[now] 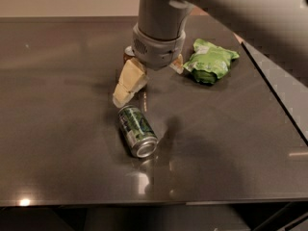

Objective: Place green can upright

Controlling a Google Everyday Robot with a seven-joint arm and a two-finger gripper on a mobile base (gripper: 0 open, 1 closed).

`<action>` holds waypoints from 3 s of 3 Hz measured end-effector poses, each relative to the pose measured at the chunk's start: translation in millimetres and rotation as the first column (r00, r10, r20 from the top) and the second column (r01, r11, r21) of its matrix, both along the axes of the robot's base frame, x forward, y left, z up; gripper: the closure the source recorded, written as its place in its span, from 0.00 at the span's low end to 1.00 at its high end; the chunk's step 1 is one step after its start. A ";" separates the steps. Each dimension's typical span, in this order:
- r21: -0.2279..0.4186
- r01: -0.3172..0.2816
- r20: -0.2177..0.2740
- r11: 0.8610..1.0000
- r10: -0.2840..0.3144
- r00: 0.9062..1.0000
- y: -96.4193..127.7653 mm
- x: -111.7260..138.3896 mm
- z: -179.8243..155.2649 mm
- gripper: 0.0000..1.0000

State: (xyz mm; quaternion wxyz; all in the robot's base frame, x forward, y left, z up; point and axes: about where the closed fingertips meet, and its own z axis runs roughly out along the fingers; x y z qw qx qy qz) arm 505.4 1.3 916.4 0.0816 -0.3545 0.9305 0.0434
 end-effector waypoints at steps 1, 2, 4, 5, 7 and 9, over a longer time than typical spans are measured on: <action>-0.038 0.021 -0.050 0.999 -0.023 0.998 11.3 -7.0 -7.7 0.00; -0.088 0.041 -0.108 0.995 -0.050 0.993 25.3 -17.2 -22.4 0.00; -0.152 0.082 -0.147 0.985 -0.105 0.983 38.8 -39.1 -56.7 0.00; -0.169 0.107 -0.156 0.980 -0.134 0.979 37.9 -43.3 -69.0 0.00; -0.155 0.132 -0.184 0.979 -0.160 0.970 44.7 -46.3 -72.0 0.41; -0.033 0.140 -0.147 0.990 -0.144 0.979 40.2 -34.1 -41.5 0.87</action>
Offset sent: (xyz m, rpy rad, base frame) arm -0.0396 0.0322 -0.0394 -0.1857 0.2212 -0.0782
